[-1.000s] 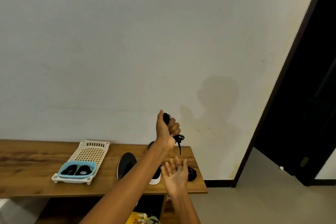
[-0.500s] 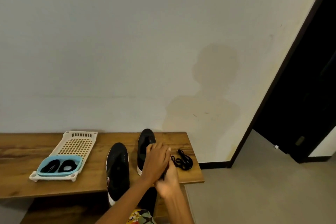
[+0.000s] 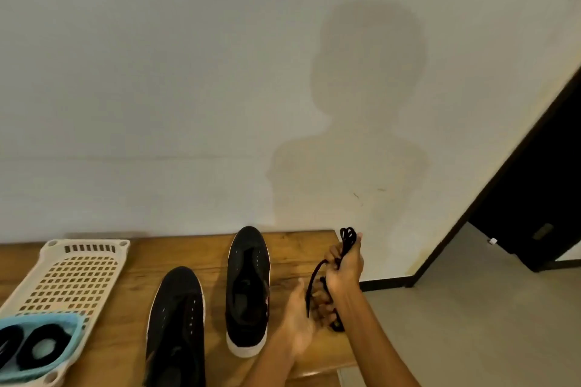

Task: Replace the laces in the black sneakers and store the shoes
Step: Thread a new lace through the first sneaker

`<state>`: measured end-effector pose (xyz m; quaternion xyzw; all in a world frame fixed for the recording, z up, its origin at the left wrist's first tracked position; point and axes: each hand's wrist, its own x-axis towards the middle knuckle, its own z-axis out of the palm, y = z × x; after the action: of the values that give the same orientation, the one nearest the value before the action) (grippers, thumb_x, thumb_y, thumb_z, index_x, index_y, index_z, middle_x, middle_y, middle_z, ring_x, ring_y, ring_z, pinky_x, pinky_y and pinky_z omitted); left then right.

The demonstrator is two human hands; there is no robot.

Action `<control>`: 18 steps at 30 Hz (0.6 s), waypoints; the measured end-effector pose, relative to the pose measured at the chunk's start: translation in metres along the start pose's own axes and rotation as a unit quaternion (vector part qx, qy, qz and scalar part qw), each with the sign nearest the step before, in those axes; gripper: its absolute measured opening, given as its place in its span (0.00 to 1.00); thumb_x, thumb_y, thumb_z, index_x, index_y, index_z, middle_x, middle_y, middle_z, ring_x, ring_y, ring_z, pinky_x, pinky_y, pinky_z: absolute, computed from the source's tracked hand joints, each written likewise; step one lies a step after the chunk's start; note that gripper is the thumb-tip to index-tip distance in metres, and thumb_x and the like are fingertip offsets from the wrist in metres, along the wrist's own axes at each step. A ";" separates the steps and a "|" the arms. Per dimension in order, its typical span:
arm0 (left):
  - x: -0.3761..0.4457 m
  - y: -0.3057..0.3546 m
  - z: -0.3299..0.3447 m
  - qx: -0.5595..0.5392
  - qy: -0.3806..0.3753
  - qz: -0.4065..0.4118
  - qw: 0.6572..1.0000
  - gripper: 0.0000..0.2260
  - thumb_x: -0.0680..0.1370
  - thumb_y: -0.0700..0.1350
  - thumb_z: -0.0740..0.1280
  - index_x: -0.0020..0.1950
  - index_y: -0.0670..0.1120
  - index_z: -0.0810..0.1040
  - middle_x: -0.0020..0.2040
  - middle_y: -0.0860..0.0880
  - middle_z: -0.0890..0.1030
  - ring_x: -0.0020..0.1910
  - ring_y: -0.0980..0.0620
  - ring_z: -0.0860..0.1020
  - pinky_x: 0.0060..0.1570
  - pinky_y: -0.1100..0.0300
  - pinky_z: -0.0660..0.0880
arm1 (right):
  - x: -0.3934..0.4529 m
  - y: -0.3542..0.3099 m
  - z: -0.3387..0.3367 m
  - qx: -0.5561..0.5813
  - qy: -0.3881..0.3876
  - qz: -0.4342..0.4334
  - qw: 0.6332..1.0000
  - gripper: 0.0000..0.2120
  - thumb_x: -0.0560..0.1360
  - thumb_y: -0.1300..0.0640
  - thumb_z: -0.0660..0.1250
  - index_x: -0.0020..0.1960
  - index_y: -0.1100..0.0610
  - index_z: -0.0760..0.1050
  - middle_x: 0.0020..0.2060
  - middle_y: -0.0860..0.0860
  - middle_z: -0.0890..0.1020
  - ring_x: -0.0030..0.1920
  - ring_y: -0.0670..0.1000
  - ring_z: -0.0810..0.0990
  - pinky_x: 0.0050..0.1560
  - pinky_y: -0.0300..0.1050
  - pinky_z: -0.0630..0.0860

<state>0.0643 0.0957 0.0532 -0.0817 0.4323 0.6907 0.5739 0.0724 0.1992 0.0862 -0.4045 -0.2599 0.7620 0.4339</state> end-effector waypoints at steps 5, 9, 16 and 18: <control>0.082 0.034 0.006 -0.019 0.071 0.048 0.996 0.24 0.80 0.57 0.56 0.63 0.38 0.74 0.49 0.43 0.80 0.46 0.47 0.78 0.45 0.56 0.75 | 0.089 0.044 0.018 -0.147 0.063 -0.057 0.985 0.21 0.80 0.44 0.55 0.38 0.57 0.70 0.29 0.51 0.71 0.29 0.48 0.68 0.30 0.41 0.66; 0.102 0.043 -0.004 0.049 0.070 0.016 0.996 0.33 0.79 0.64 0.49 0.77 0.46 0.48 0.78 0.45 0.51 0.76 0.46 0.51 0.73 0.51 0.49 | 0.126 0.074 0.014 -0.300 0.050 0.036 0.952 0.14 0.81 0.52 0.56 0.51 0.61 0.75 0.50 0.58 0.79 0.46 0.55 0.77 0.39 0.46 0.71; 0.092 0.049 -0.014 0.045 0.065 0.057 0.995 0.32 0.79 0.63 0.45 0.77 0.45 0.51 0.78 0.46 0.50 0.77 0.47 0.49 0.74 0.50 0.47 | 0.098 0.064 0.021 -0.369 -0.029 0.106 0.923 0.17 0.81 0.56 0.54 0.65 0.64 0.71 0.63 0.60 0.74 0.65 0.58 0.70 0.56 0.48 0.69; 0.068 0.050 -0.013 0.078 0.055 0.069 0.993 0.32 0.79 0.63 0.46 0.77 0.45 0.52 0.78 0.46 0.50 0.77 0.47 0.49 0.74 0.50 0.47 | 0.075 0.056 0.025 -0.375 -0.023 0.075 0.924 0.16 0.81 0.56 0.55 0.64 0.63 0.71 0.62 0.60 0.74 0.65 0.58 0.70 0.59 0.49 0.68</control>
<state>-0.0060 0.1378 0.0291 -0.0451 0.5203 0.6873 0.5048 0.0041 0.2357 0.0285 -0.5379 -0.5054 0.6485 0.1862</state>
